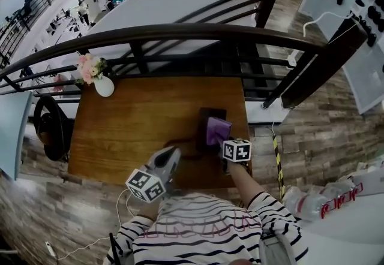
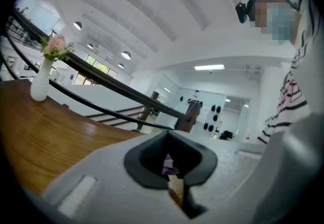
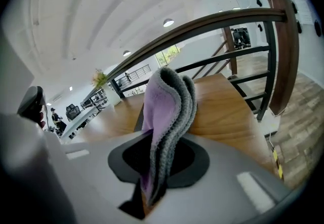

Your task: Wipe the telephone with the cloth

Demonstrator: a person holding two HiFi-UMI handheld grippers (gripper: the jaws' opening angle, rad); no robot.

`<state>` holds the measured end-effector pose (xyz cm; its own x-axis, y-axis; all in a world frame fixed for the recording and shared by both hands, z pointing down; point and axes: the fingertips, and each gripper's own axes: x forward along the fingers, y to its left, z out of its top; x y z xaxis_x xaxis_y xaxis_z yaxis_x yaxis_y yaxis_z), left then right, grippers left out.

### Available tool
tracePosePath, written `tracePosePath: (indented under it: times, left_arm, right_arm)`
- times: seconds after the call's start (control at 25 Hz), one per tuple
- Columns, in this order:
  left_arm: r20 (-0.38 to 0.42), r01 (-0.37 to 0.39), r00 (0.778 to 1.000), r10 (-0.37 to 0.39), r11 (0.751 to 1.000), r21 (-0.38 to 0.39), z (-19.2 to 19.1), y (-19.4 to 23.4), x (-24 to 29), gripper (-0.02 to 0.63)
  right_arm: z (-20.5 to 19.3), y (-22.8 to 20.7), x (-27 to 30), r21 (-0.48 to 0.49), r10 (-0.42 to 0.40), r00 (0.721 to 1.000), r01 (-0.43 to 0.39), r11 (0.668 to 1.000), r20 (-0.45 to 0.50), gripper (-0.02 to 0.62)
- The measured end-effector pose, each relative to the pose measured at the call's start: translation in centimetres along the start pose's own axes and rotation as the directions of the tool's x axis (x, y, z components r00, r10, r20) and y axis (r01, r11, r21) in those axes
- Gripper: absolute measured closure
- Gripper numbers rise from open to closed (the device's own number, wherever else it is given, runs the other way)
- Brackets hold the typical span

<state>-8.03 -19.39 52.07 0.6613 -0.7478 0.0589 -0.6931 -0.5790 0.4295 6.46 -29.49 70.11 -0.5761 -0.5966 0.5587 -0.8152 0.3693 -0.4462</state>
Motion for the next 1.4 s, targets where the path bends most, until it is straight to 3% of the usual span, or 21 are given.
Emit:
tracePosePath:
  times: [0.6, 0.84, 1.08, 1.24, 1.4]
  left_arm:
    - [-0.028, 0.072, 0.997, -0.072, 0.997, -0.005, -0.7, -1.6, 2.8, 0.607]
    - [-0.019, 0.054, 0.998, -0.054, 0.998, -0.009, -0.5, -0.9, 1.6, 0.607]
    - [0.002, 0.01, 1.0, -0.01, 1.0, -0.008, 0.1, 0.1, 0.1, 0.607]
    - [0.01, -0.019, 1.0, 0.019, 1.0, -0.009, 0.2, 0.7, -0.8, 0.607]
    - [0.01, -0.036, 0.999, 0.036, 0.999, -0.013, 0.3, 1.0, -1.5, 0.607]
  right_arm:
    - [-0.2, -5.0, -3.9, 0.06, -0.096, 0.995, 0.094, 0.994, 0.037, 0.543]
    - [0.7, 0.3, -3.6, 0.008, 0.011, 0.997, -0.012, 1.0, 0.082, 0.543]
    - [-0.1, 6.7, -0.7, -0.052, 0.149, 0.988, -0.147, 0.988, 0.036, 0.543]
    - [-2.0, 8.2, 1.5, -0.068, 0.171, 0.985, -0.172, 0.983, -0.028, 0.543]
    - [-3.4, 7.5, 2.6, -0.078, 0.136, 0.988, -0.142, 0.987, -0.079, 0.543]
